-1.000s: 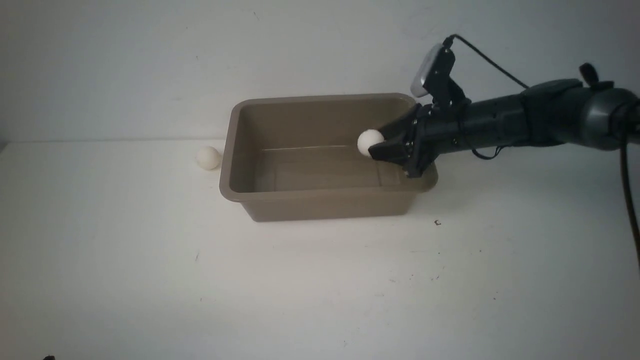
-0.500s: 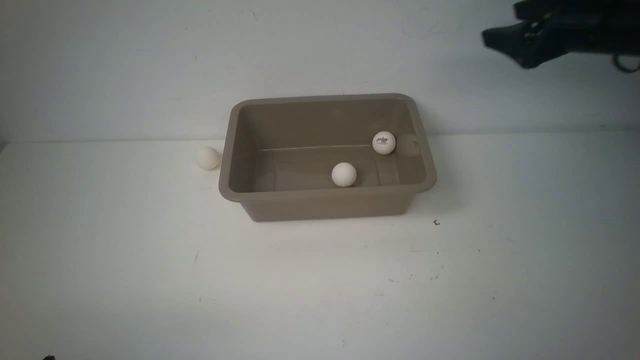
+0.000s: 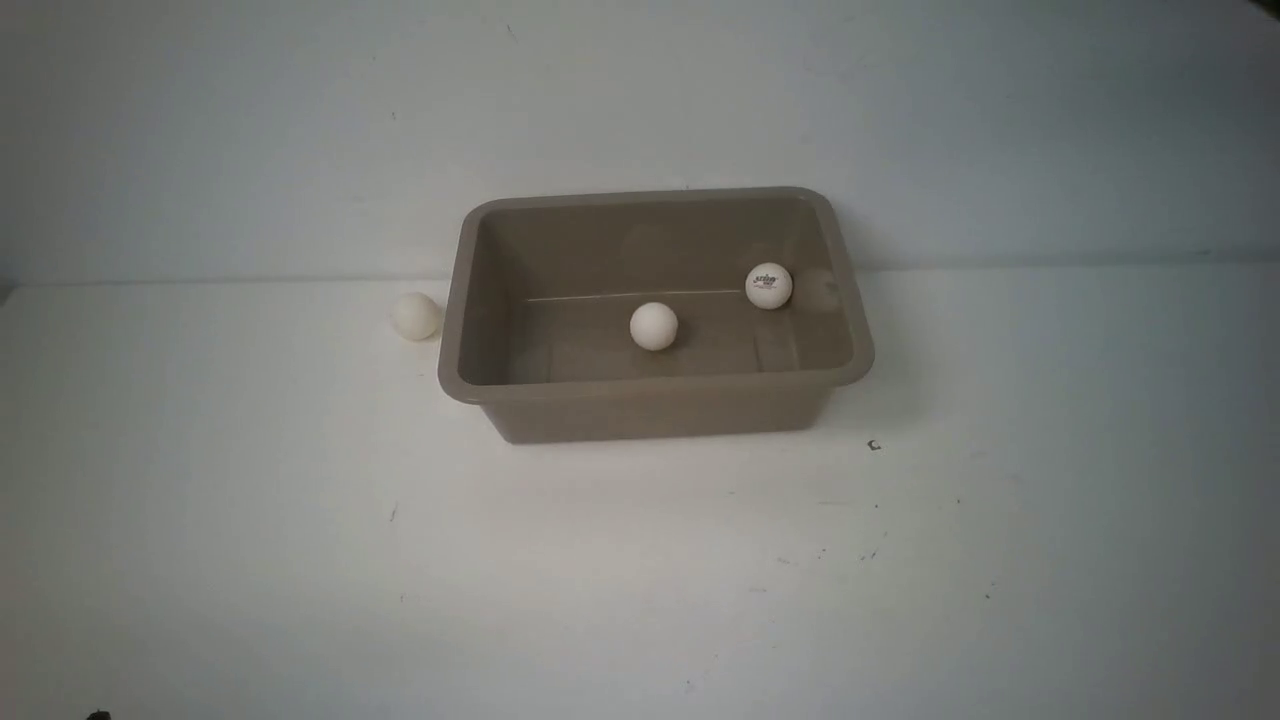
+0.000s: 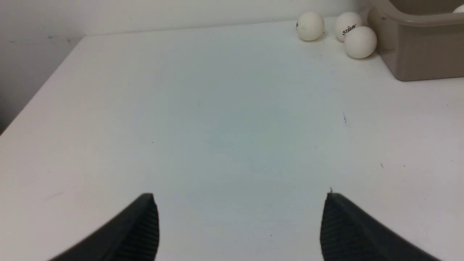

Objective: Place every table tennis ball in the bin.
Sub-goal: Use the left arm to clamp the table tennis ball closest to it

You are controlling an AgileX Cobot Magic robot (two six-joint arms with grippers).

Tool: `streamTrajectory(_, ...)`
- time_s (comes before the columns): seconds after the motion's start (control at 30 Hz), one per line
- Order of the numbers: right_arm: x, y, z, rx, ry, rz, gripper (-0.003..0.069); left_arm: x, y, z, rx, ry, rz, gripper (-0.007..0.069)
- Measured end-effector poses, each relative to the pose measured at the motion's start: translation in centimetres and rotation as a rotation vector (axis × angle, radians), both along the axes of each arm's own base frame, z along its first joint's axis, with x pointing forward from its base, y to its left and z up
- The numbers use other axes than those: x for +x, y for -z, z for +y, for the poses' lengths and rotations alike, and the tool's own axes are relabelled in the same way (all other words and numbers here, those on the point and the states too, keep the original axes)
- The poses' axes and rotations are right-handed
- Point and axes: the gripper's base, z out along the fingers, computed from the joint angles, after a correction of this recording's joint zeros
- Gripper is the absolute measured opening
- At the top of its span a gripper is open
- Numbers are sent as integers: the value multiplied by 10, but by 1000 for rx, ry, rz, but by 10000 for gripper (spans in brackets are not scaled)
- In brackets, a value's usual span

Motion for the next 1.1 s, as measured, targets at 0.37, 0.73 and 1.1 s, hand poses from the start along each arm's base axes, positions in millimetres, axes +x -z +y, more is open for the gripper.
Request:
streamTrajectory(0.37,-42,-17,-1,111,160,184,567,0,0,0,0,0,0,541)
streamTrajectory(0.73,-85,-24,20,215,25,378,521,0,0,0,0,0,0,541)
streamTrajectory(1.1,-142,-54,37,284,-45,260,448,0,0,0,0,0,0,541)
